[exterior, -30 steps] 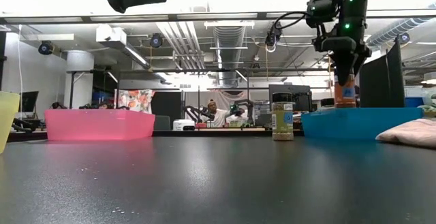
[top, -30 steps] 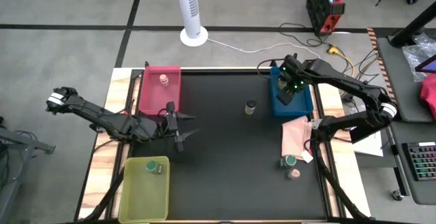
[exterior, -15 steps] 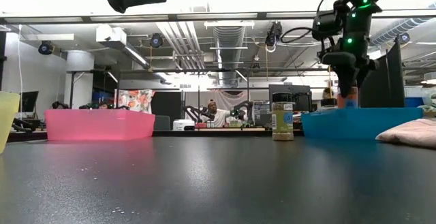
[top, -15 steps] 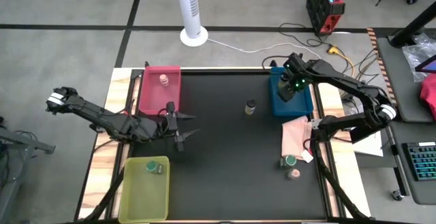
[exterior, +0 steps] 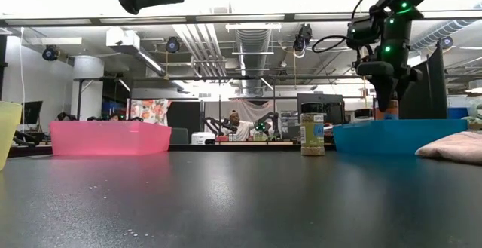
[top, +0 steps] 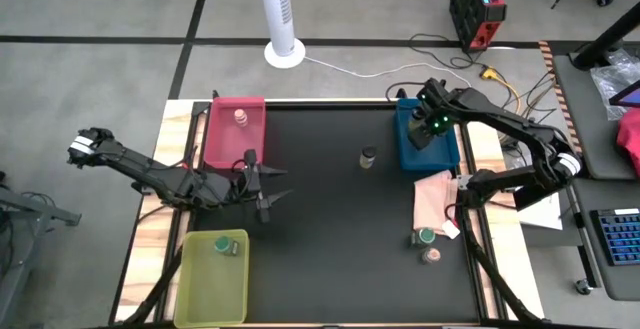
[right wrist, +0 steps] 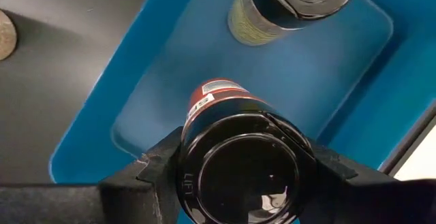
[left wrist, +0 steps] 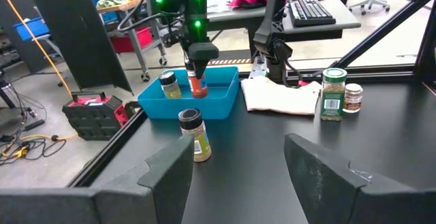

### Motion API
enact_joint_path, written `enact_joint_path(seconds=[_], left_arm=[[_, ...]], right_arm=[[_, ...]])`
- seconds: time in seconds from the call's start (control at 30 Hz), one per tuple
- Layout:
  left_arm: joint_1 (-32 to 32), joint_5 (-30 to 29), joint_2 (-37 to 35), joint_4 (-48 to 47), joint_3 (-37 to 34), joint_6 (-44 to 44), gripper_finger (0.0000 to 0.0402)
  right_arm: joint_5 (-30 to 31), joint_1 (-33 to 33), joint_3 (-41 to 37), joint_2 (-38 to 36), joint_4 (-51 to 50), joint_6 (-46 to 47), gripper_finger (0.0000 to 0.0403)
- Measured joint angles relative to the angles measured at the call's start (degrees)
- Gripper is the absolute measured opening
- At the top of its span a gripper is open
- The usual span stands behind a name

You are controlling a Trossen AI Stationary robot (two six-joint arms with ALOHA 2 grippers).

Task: Sort spices by type
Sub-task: Put the right black seasoning into the blue bin

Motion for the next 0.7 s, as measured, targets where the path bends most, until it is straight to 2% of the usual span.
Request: enact_joint_path(seconds=[0.57, 0.7], left_arm=[[0.0, 0.01, 0.0, 0.0, 0.0, -0.16, 0.0212], [0.0, 0.01, 0.0, 0.0, 0.0, -0.18, 0.0212]], right_arm=[[-2.98, 0.04, -1.53, 0.0, 2.85, 1.37, 0.0201], [-2.8, 0.04, -2.61, 0.0, 2.89, -1.06, 0.02]])
